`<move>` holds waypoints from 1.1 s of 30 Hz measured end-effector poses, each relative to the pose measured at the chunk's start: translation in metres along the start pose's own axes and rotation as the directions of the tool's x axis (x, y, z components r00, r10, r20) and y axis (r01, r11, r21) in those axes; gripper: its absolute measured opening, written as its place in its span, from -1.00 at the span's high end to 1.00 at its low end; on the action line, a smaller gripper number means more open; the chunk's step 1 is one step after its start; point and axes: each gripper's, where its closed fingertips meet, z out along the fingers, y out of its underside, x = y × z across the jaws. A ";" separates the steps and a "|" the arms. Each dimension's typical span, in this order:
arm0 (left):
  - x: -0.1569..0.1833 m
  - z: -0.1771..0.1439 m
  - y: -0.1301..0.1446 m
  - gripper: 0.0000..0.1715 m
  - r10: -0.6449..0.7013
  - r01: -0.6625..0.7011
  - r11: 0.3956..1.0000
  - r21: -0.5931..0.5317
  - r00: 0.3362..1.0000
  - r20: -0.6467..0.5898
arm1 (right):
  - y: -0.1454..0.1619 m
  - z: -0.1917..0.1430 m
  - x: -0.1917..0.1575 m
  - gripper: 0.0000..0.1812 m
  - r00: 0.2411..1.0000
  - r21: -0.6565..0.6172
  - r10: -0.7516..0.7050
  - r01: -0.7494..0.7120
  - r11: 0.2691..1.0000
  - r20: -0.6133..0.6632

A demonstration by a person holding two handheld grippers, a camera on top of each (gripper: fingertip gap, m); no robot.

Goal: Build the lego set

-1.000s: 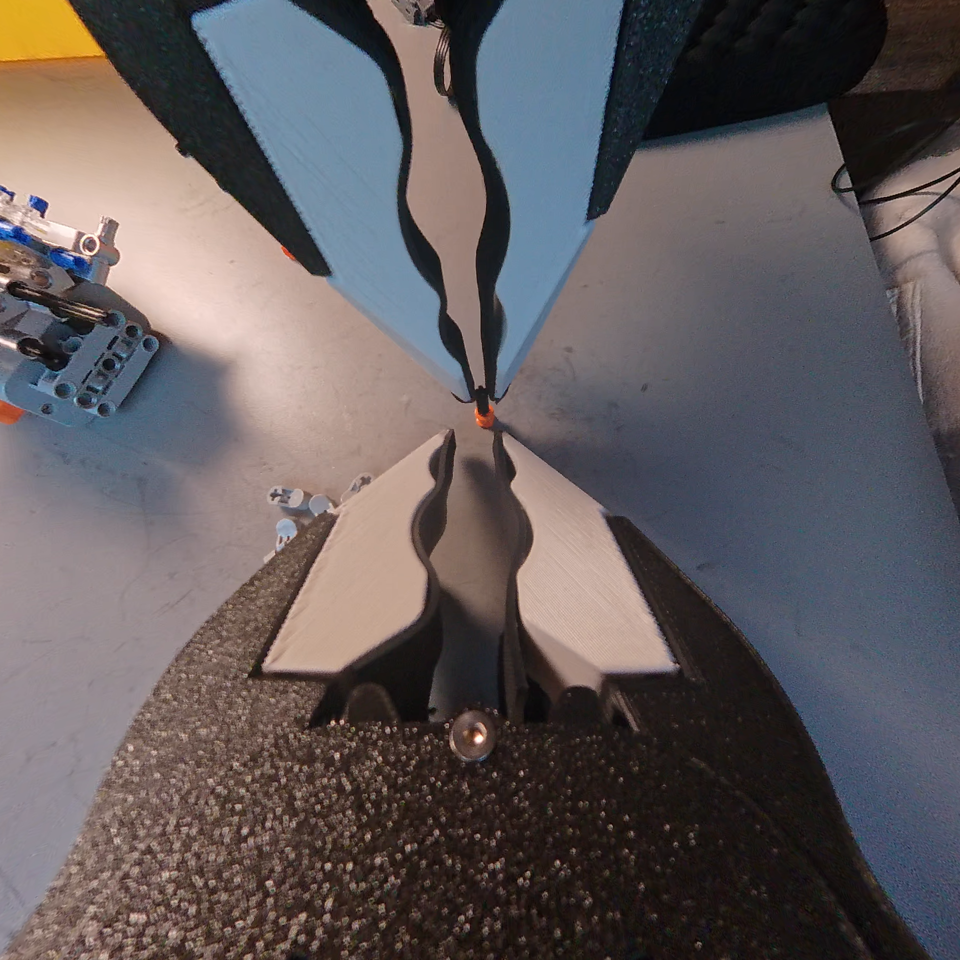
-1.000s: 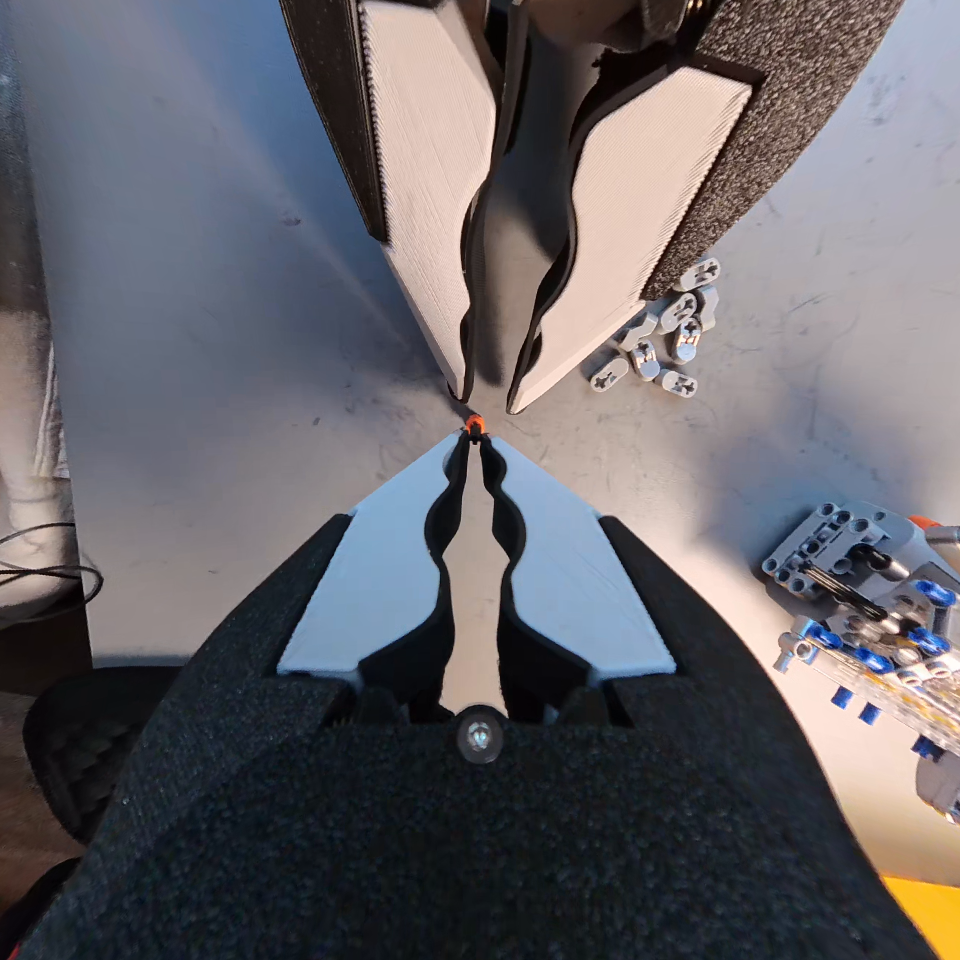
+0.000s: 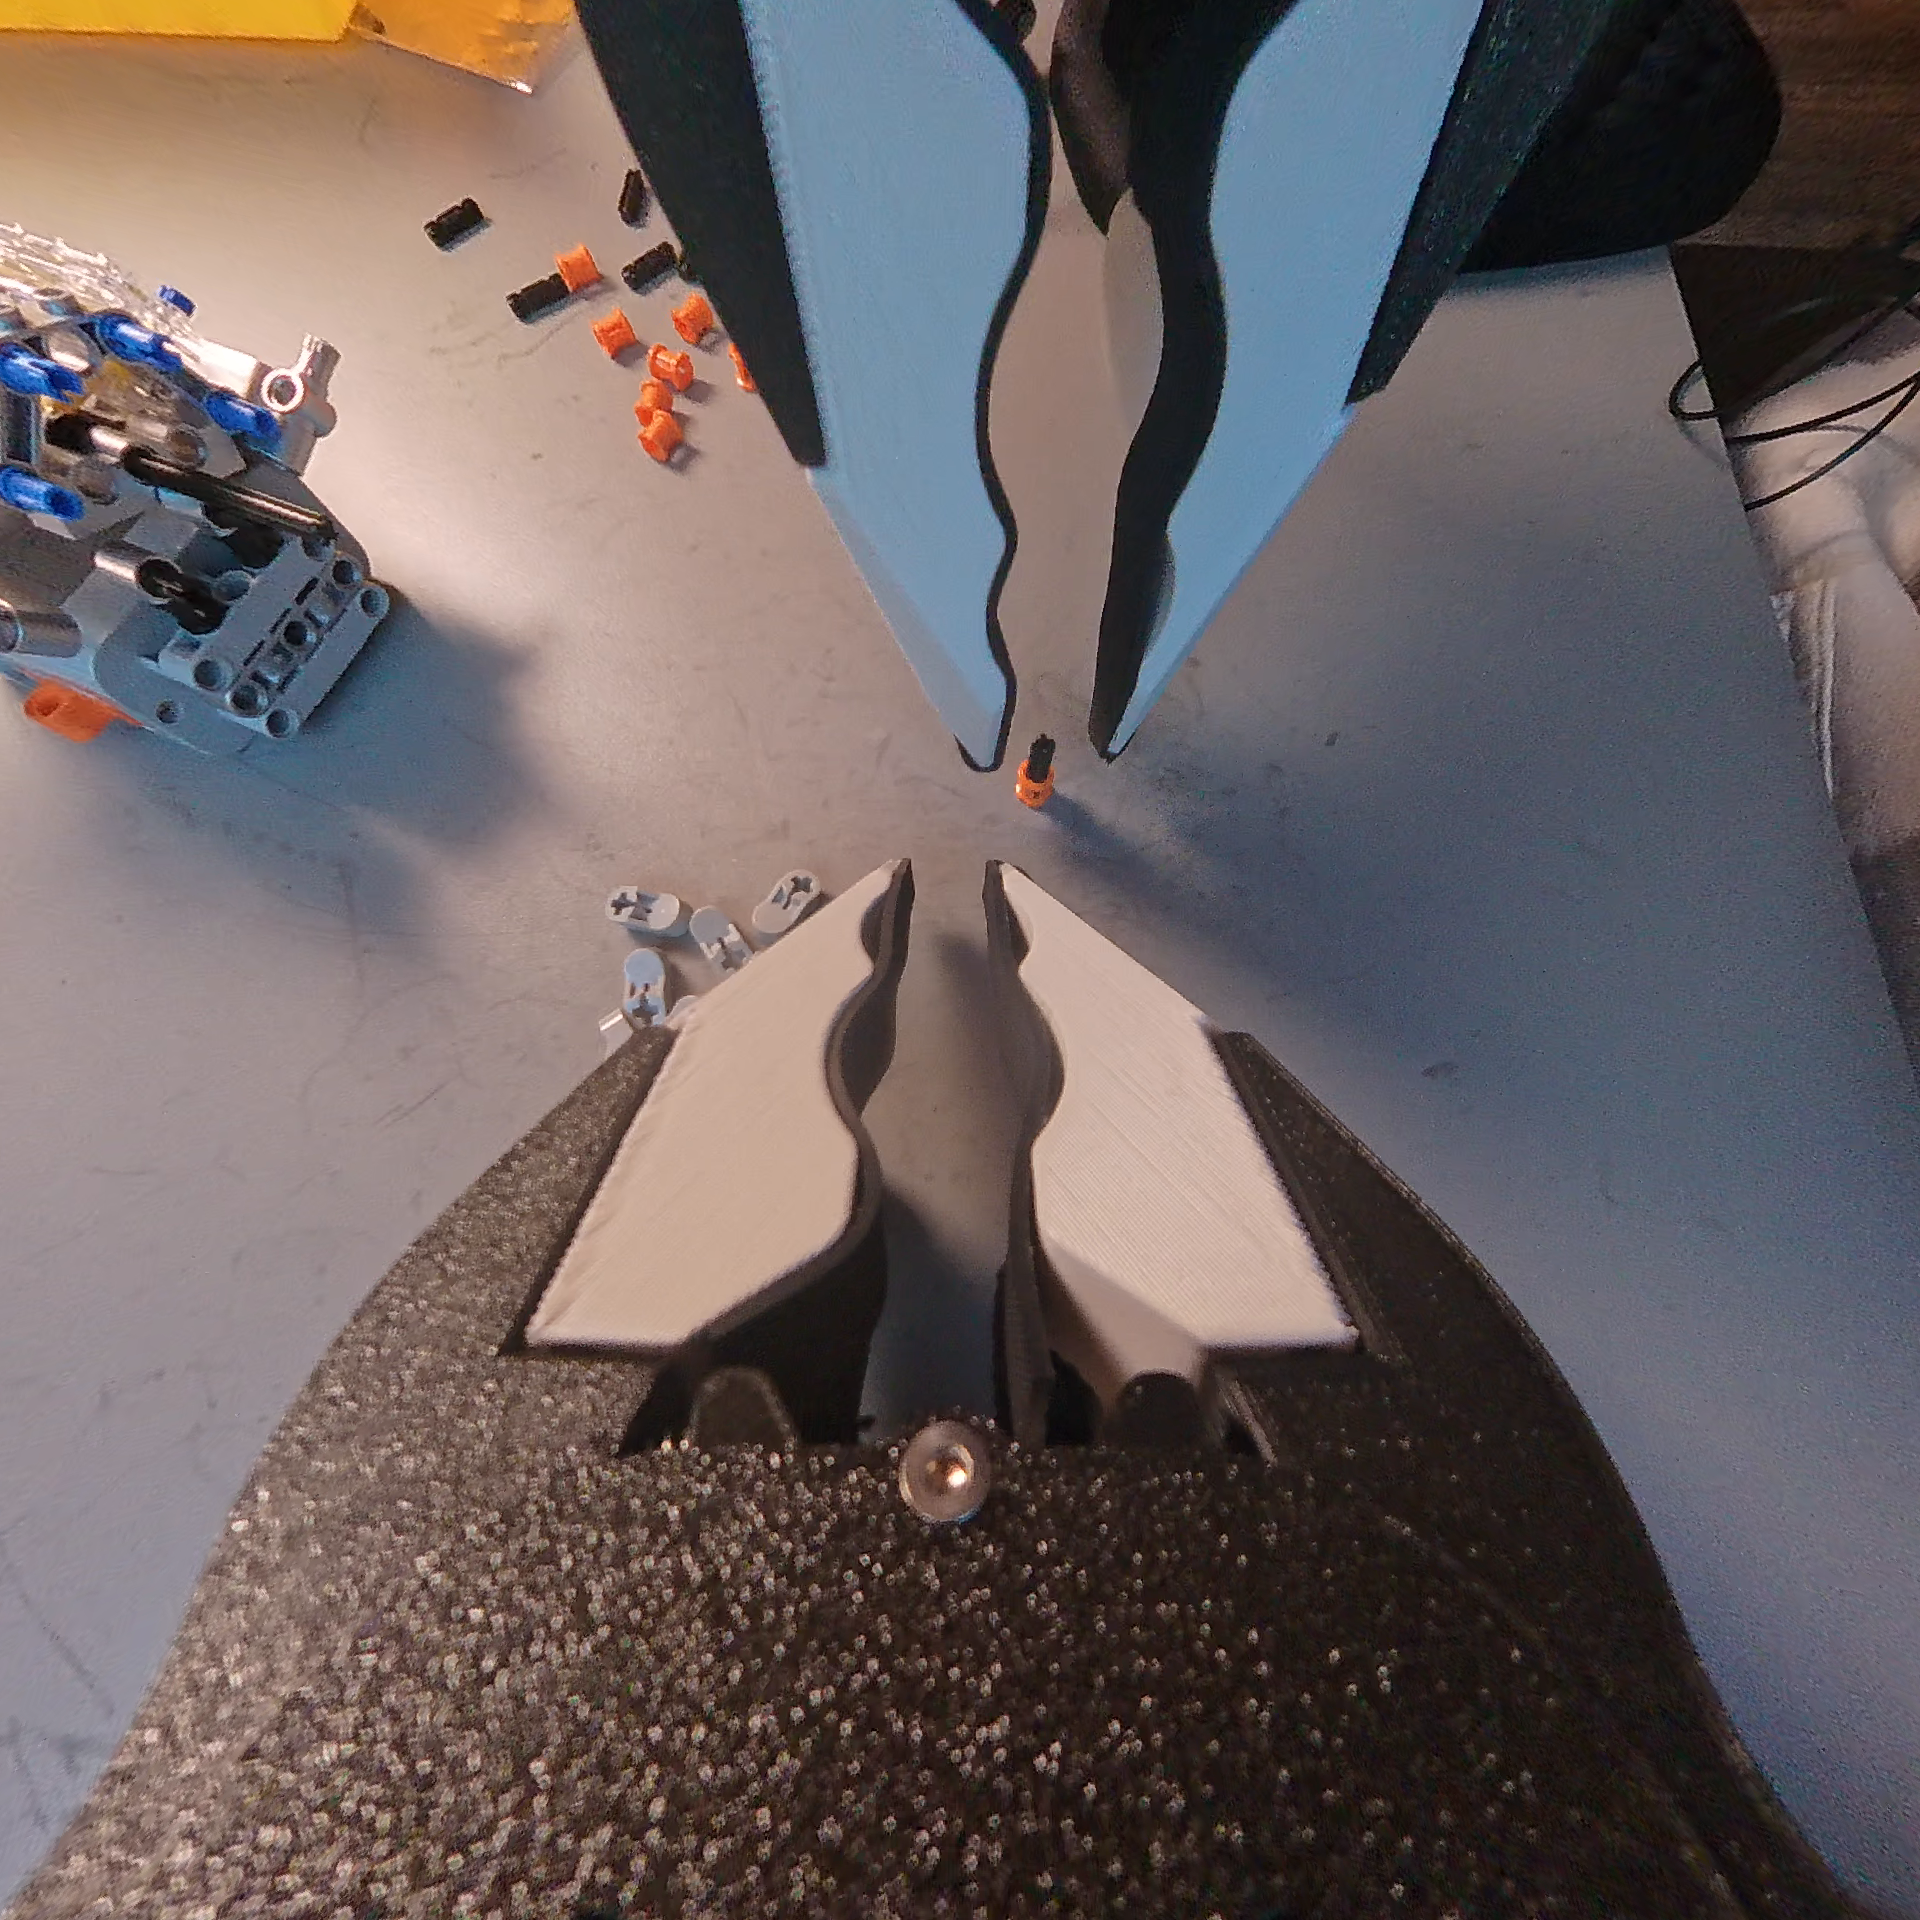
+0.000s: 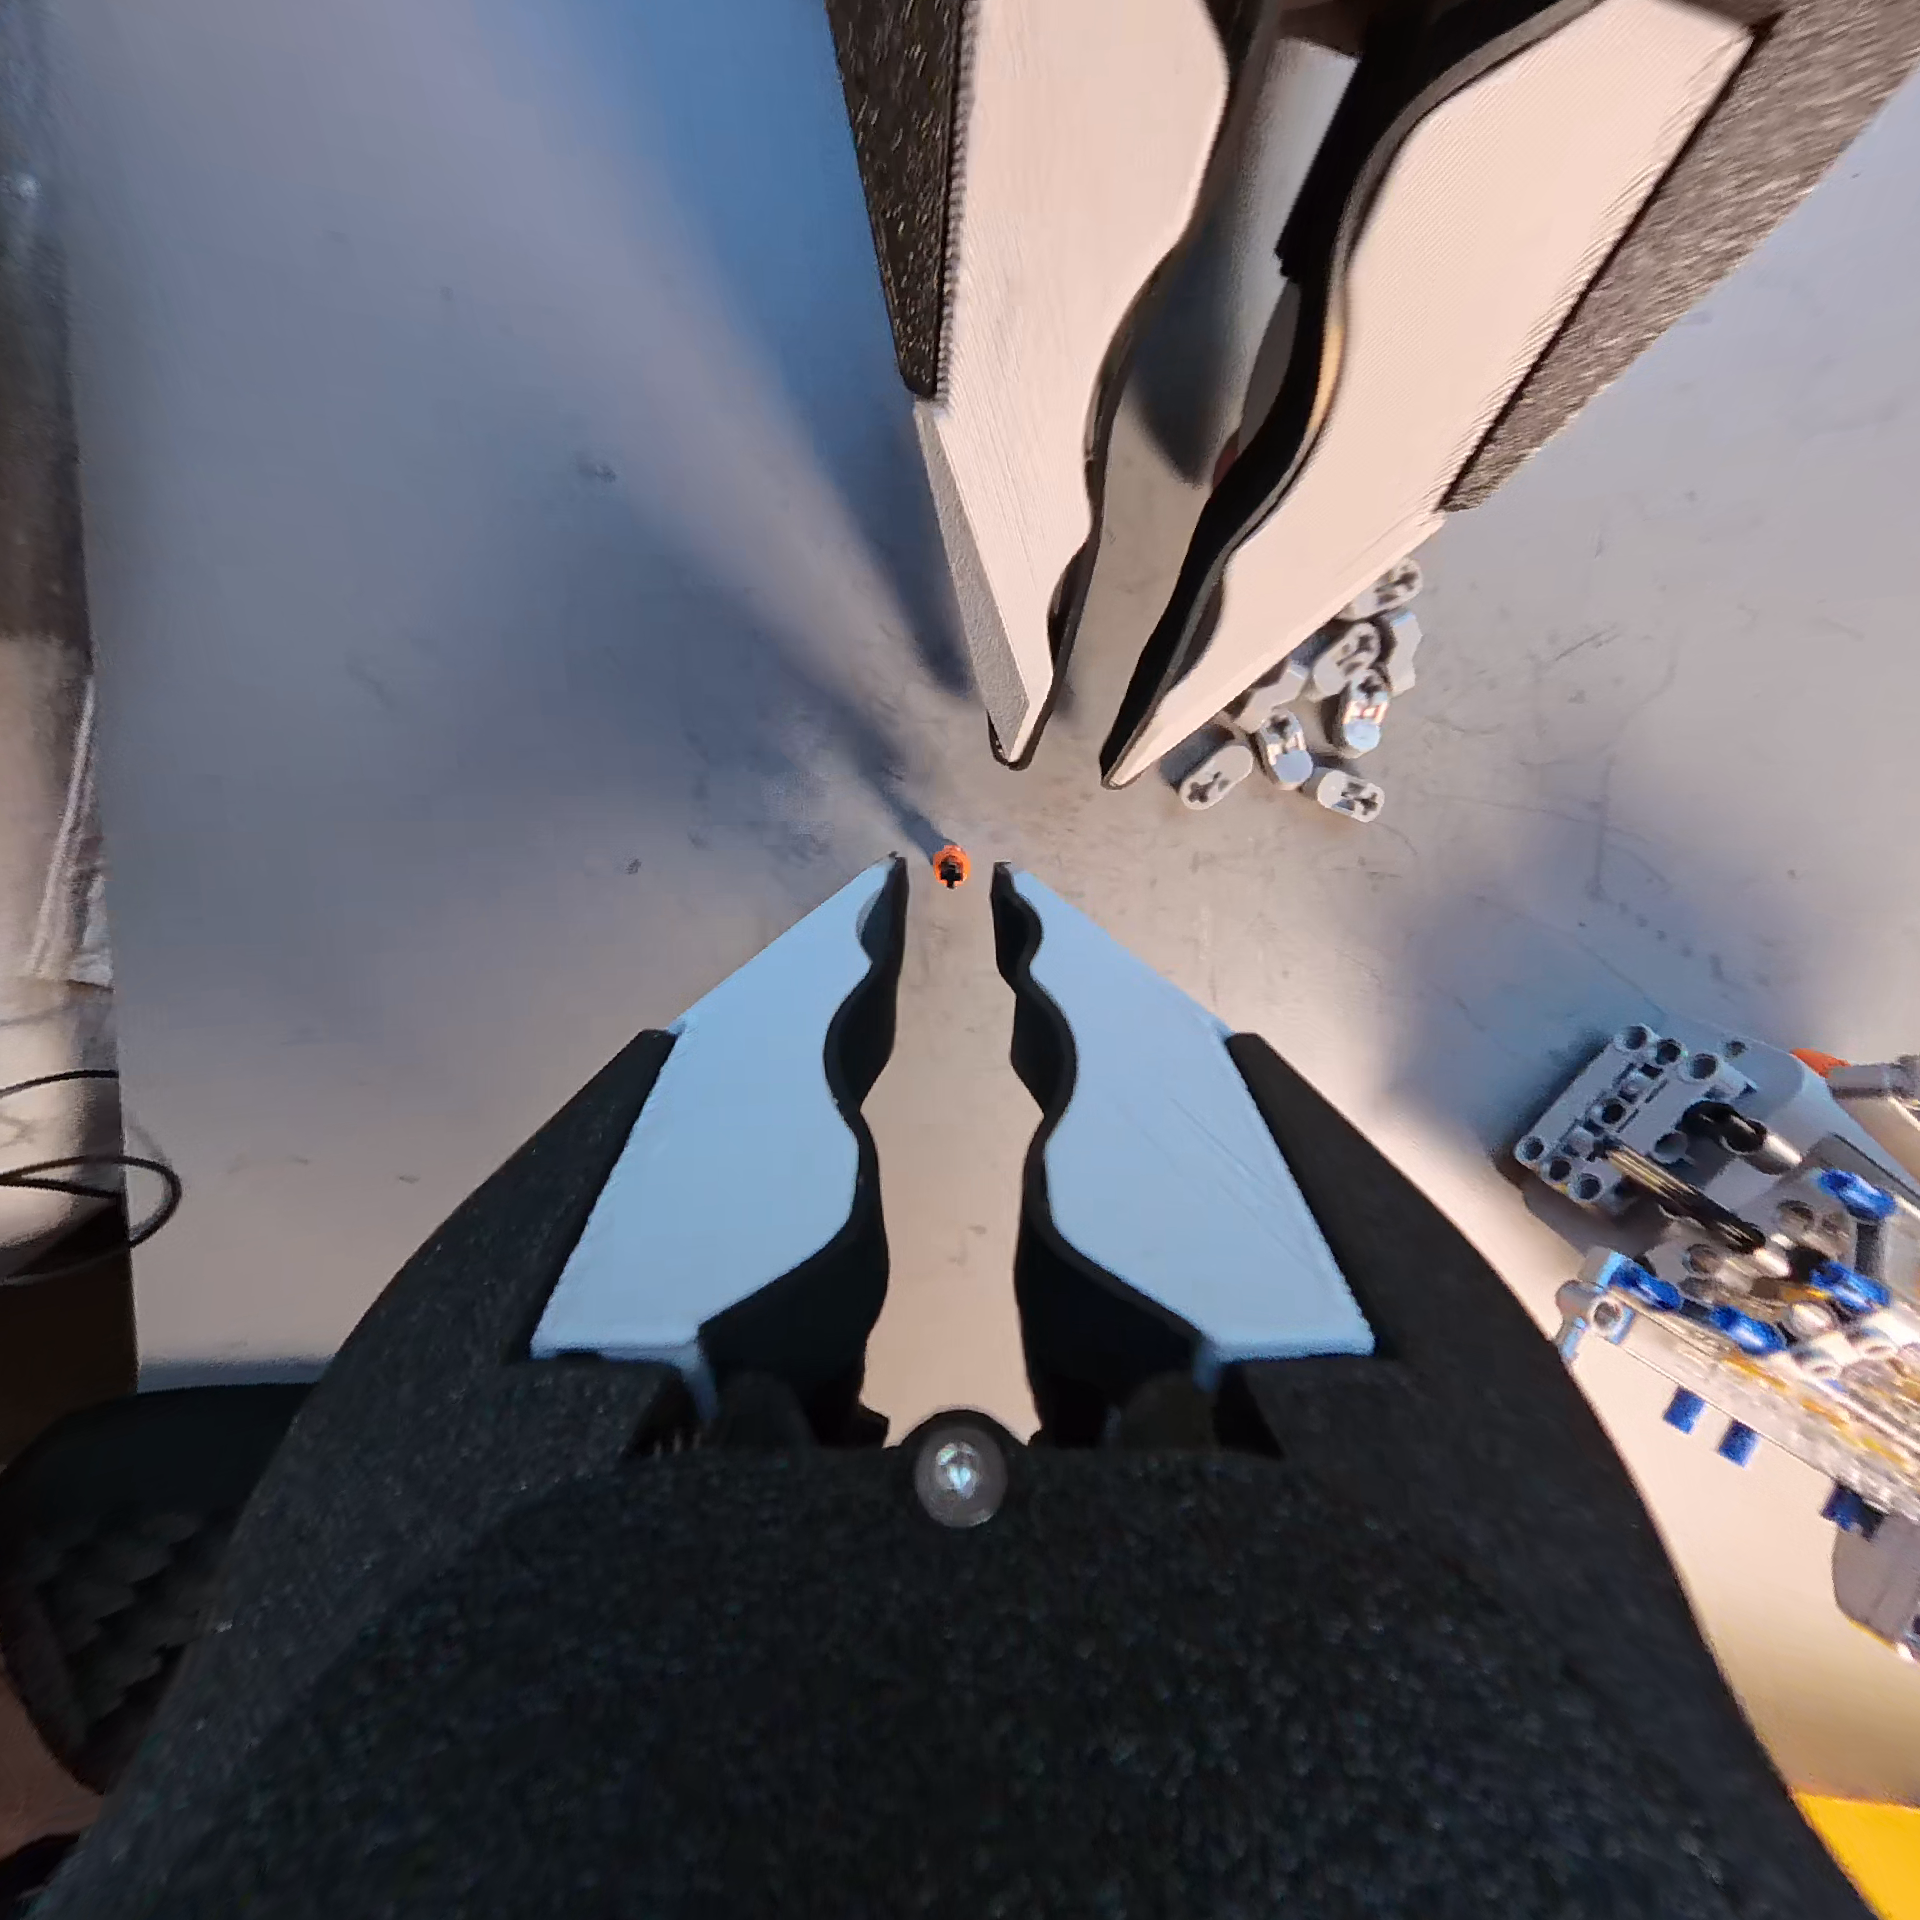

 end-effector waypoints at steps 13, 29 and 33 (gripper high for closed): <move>0.008 0.003 -0.003 0.86 0.010 -0.010 1.000 0.000 1.000 -0.024 | 0.010 0.011 -0.003 1.00 1.000 -0.027 0.002 -0.002 1.000 -0.010; 0.004 0.002 0.000 0.86 0.008 -0.008 1.000 -0.011 1.000 -0.004 | 0.001 0.010 0.013 0.66 0.994 0.243 0.089 -0.070 0.967 -0.068; 0.004 0.002 0.000 0.86 0.001 -0.001 1.000 -0.009 1.000 -0.006 | 0.003 0.015 0.015 0.78 0.992 0.302 0.108 -0.085 0.949 -0.060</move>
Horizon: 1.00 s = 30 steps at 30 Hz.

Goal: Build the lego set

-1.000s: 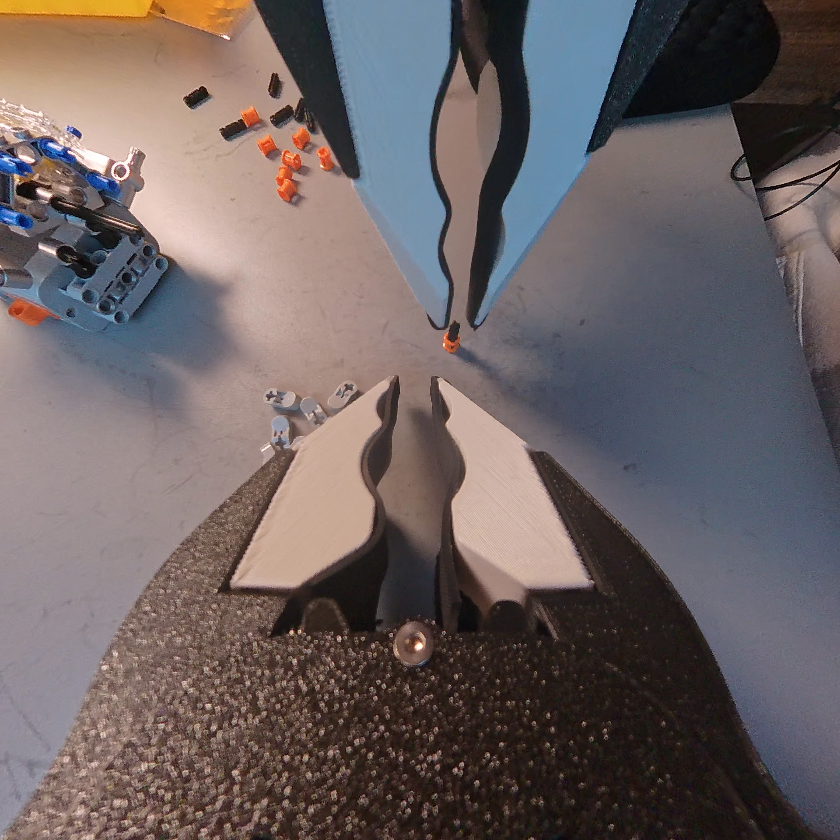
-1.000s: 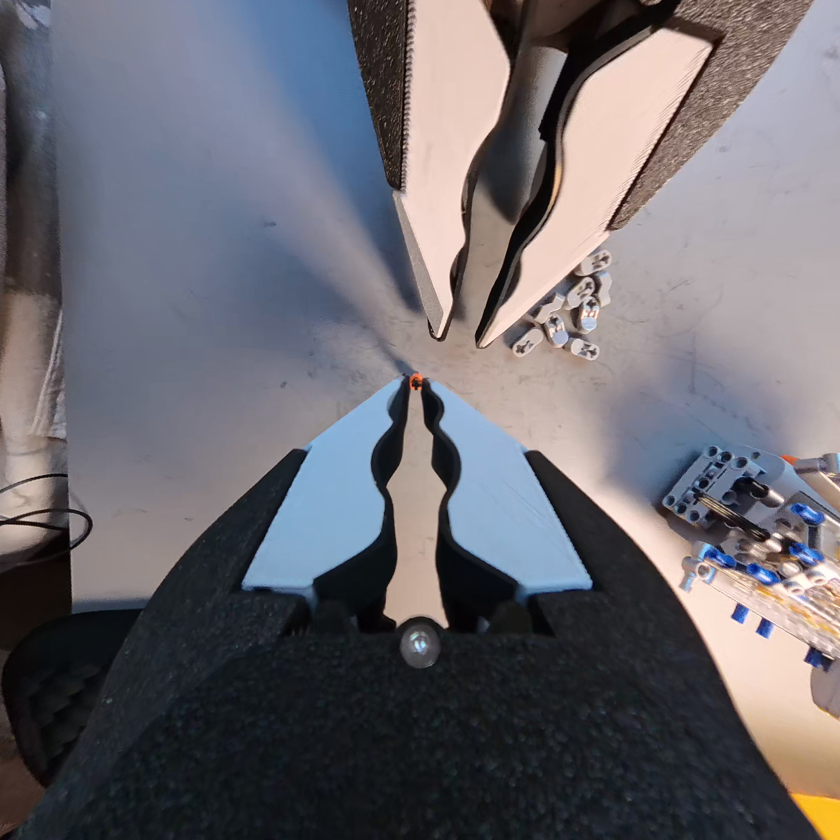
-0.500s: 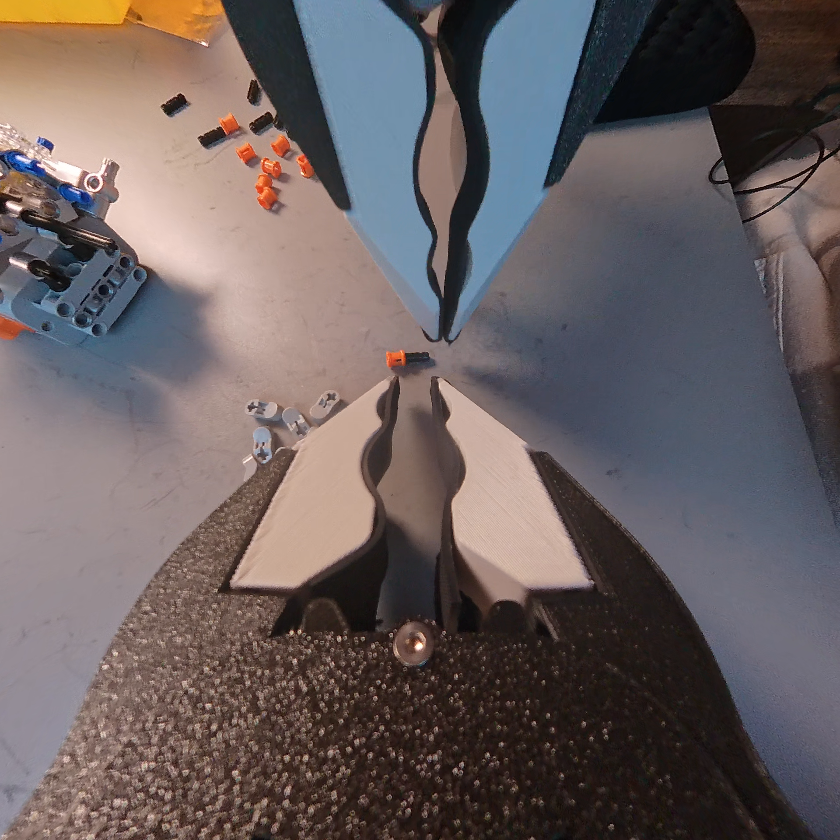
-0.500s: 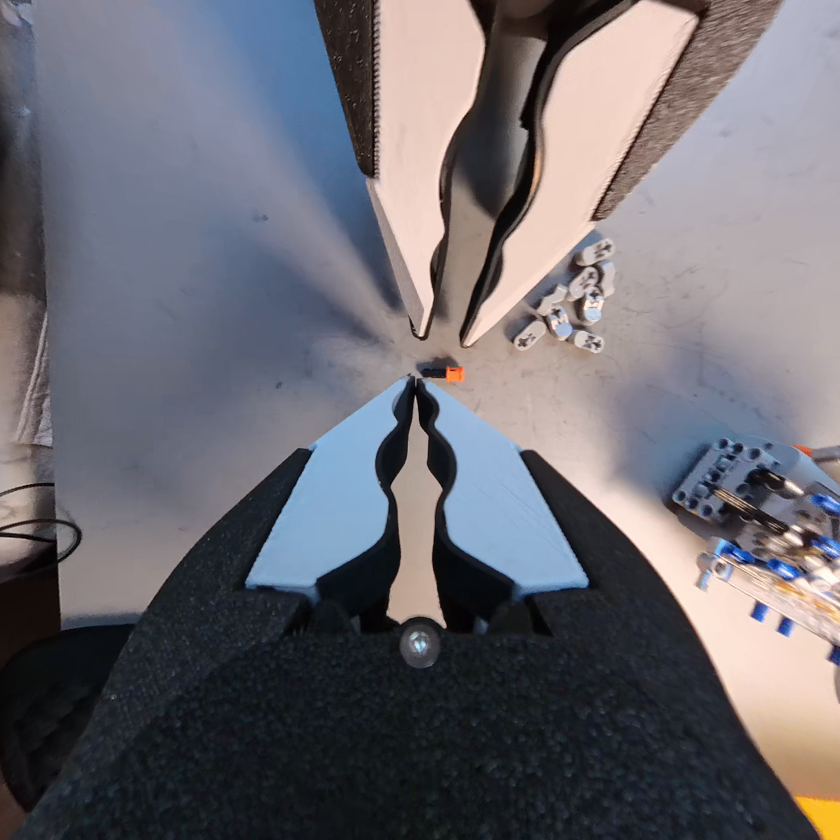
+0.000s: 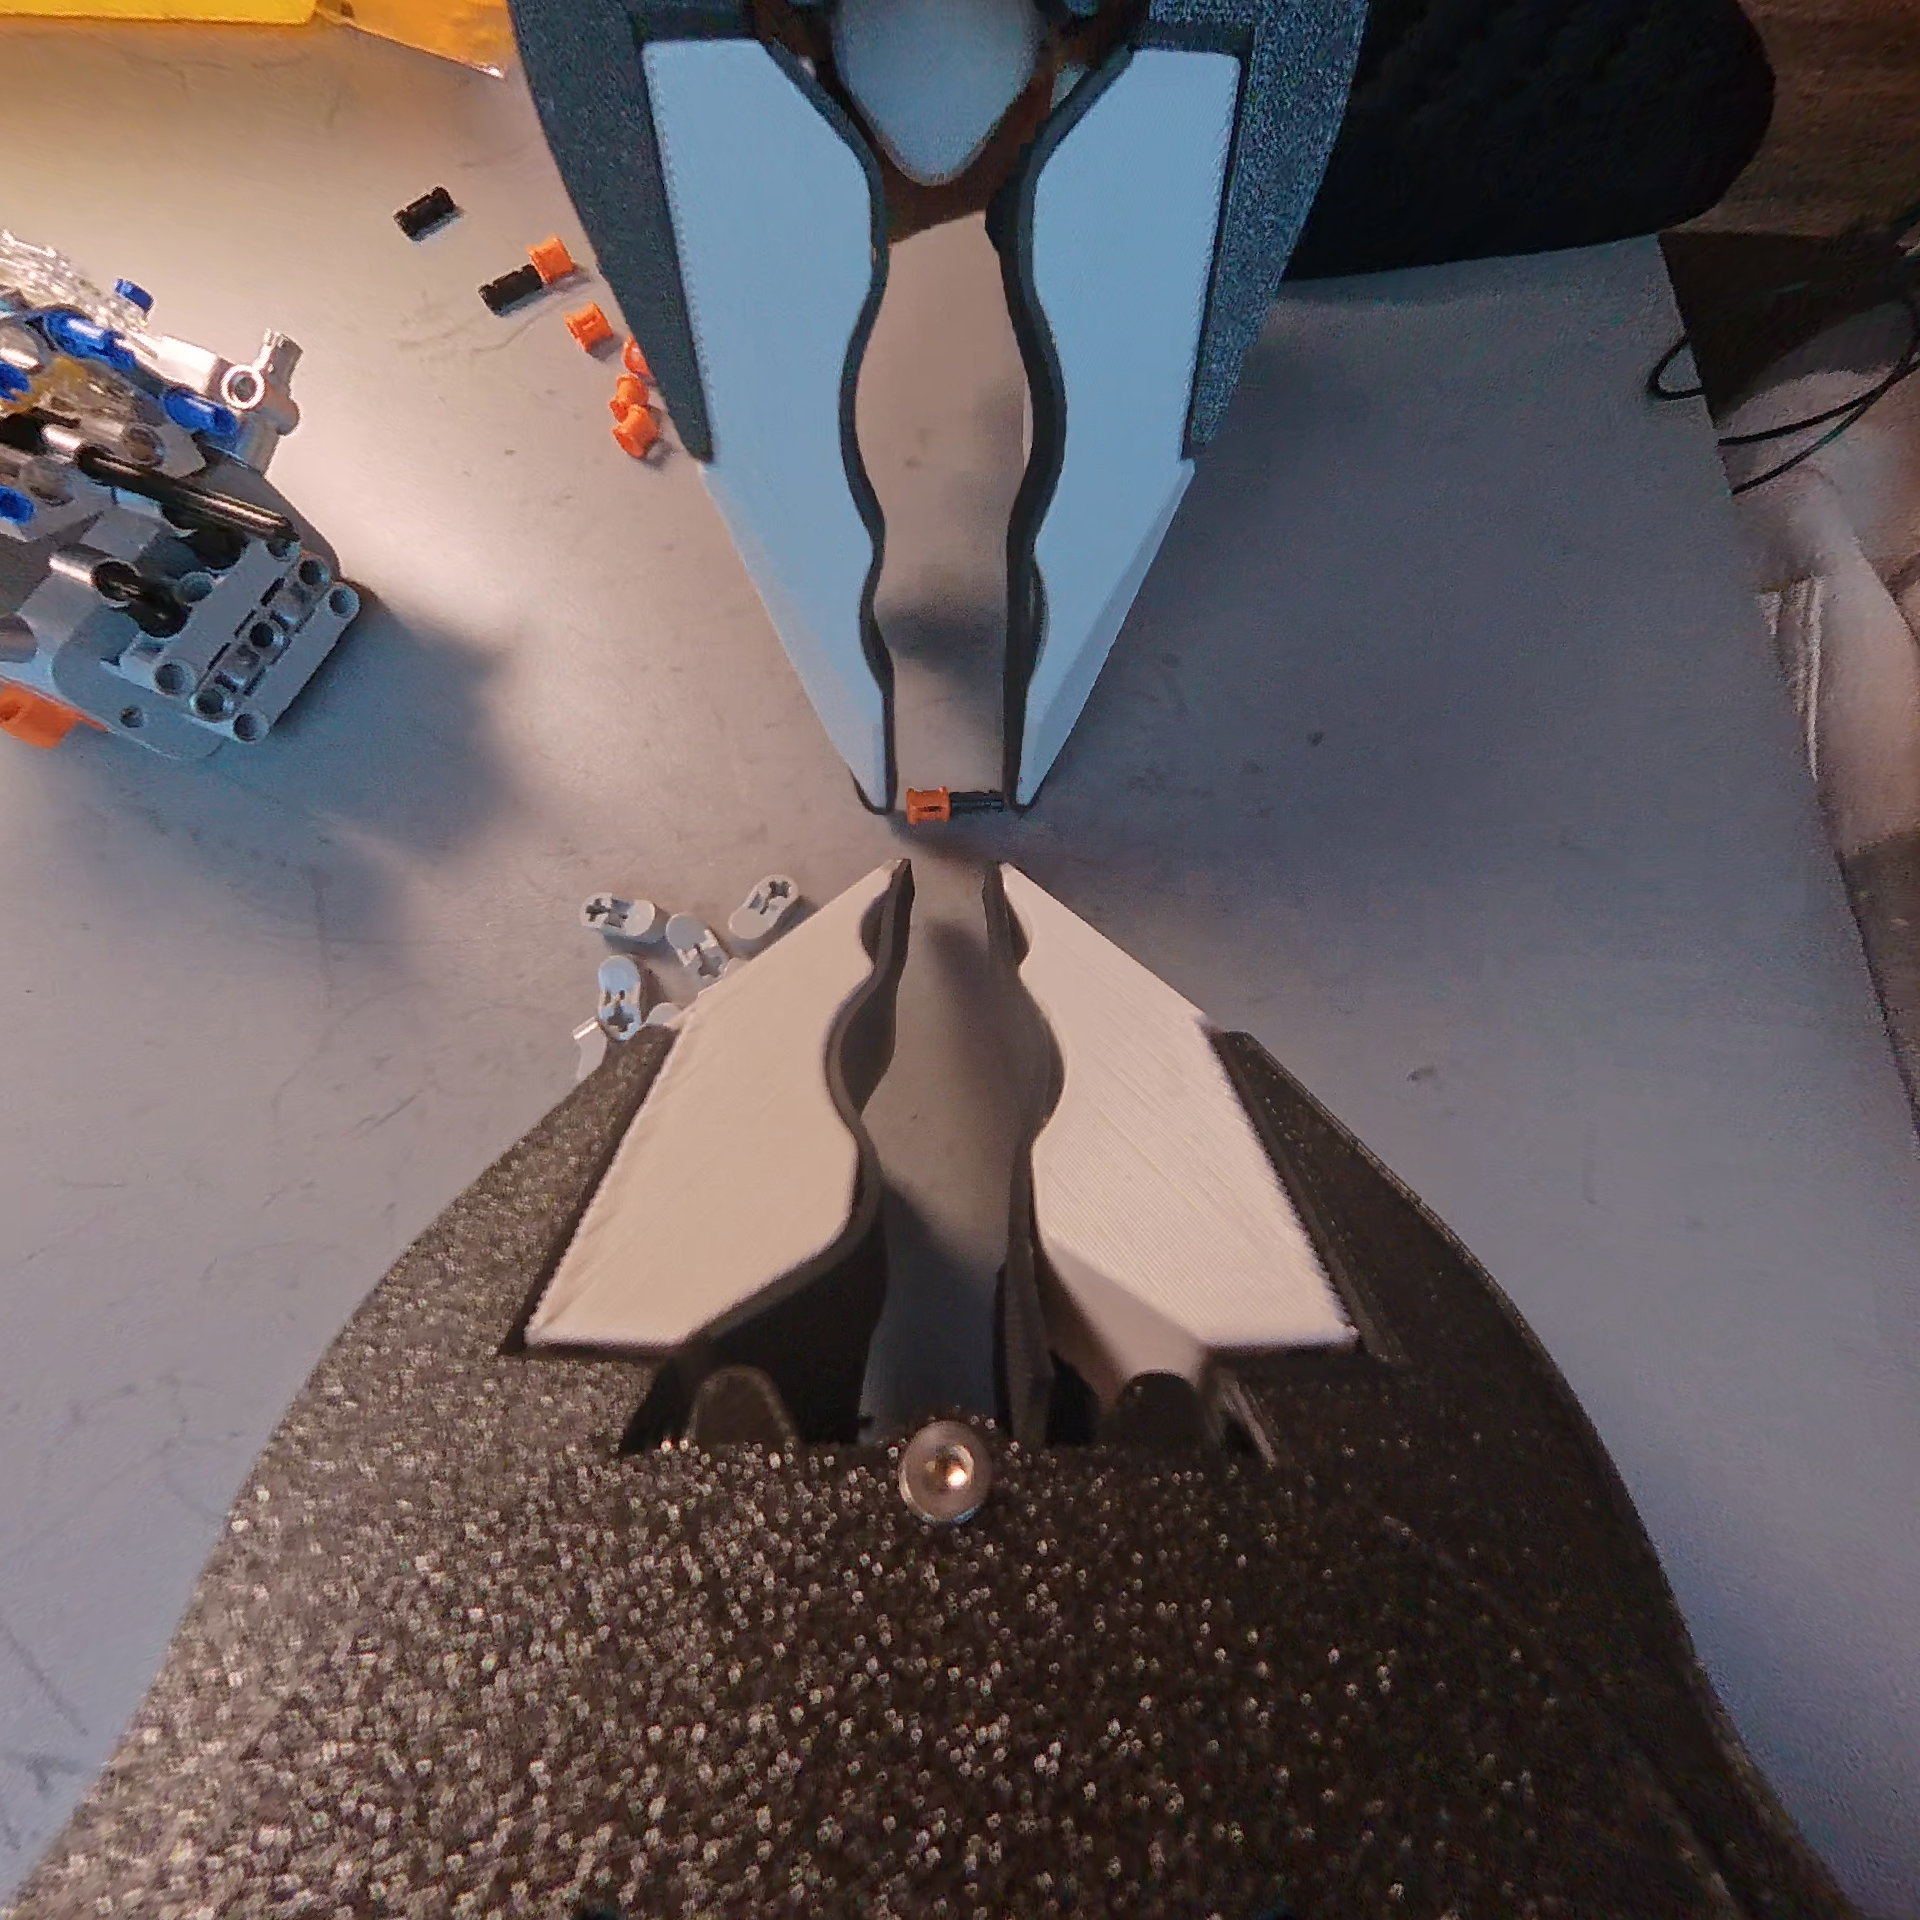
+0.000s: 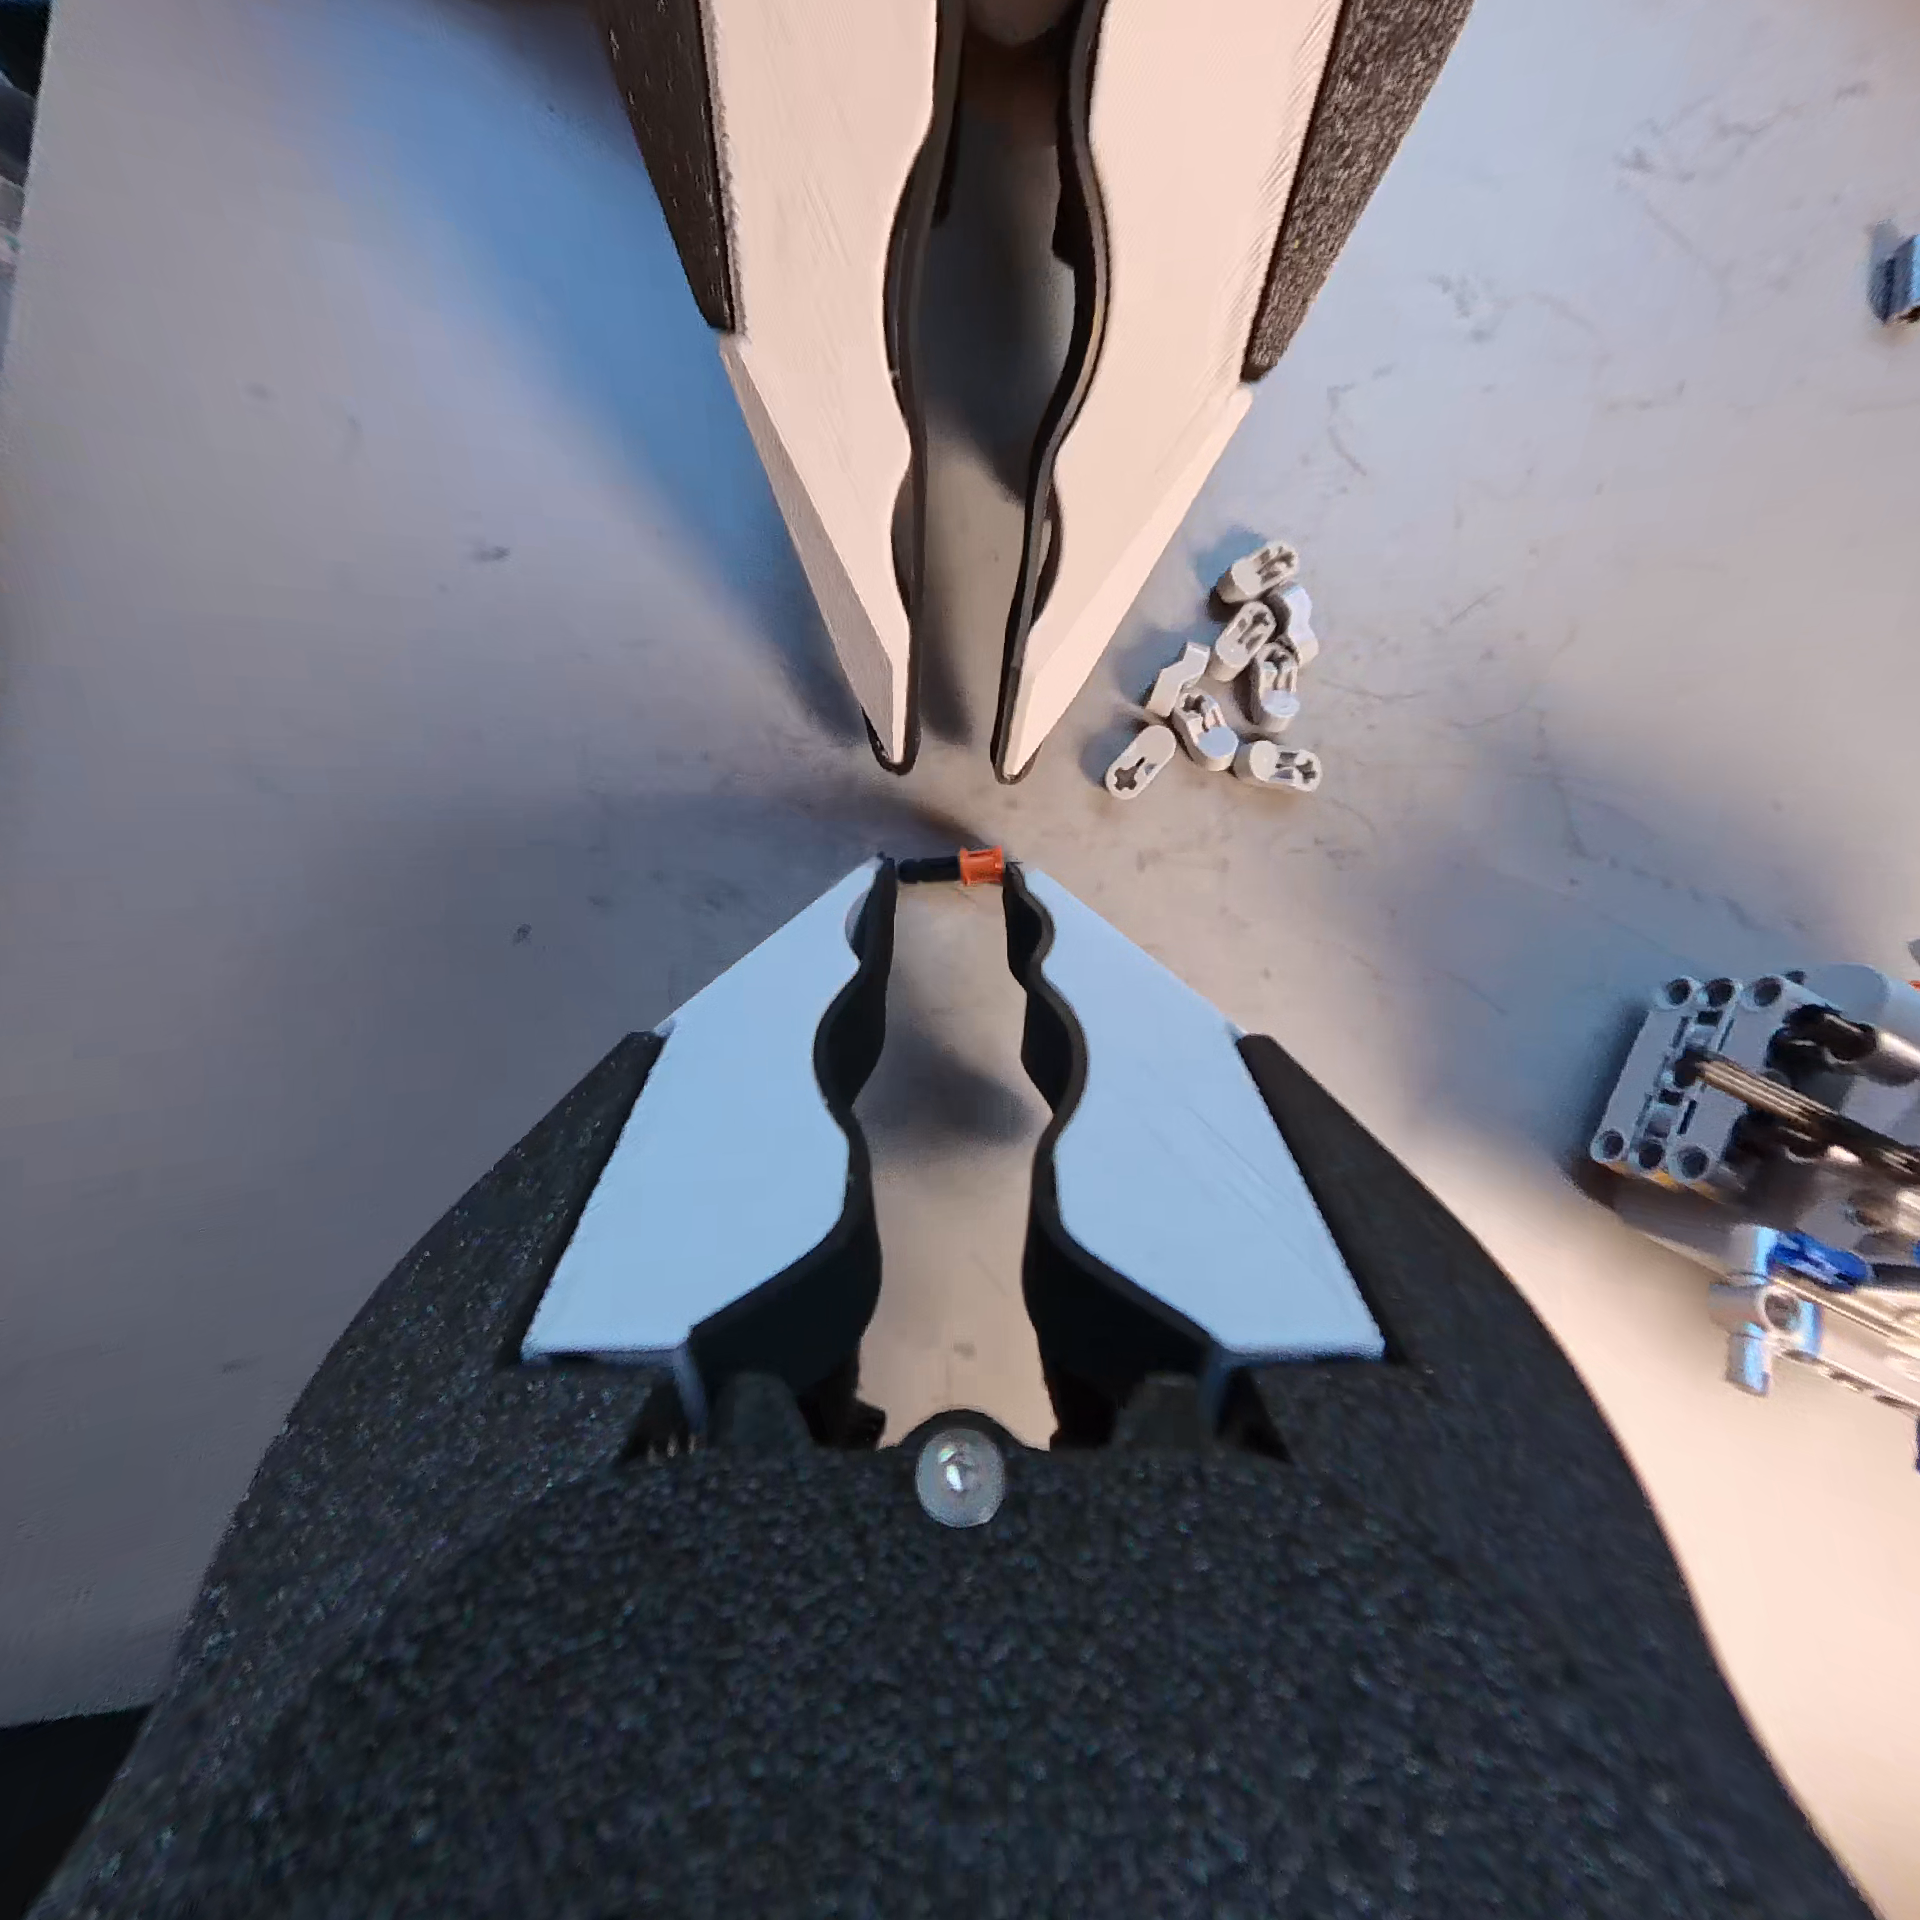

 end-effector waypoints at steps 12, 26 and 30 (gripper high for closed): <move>0.004 0.005 0.003 0.86 0.023 -0.023 0.999 -0.027 1.000 -0.004 | -0.003 0.002 -0.001 0.71 0.999 0.061 0.016 -0.018 0.998 0.028; 0.005 0.005 0.002 0.88 0.021 -0.021 0.999 -0.026 1.000 -0.006 | -0.005 0.003 0.001 0.74 0.971 0.107 0.199 -0.186 0.977 -0.132; 0.004 0.005 0.002 0.88 0.021 -0.021 0.999 -0.027 1.000 -0.003 | -0.004 0.003 0.000 0.78 0.966 0.130 0.202 -0.182 0.975 -0.161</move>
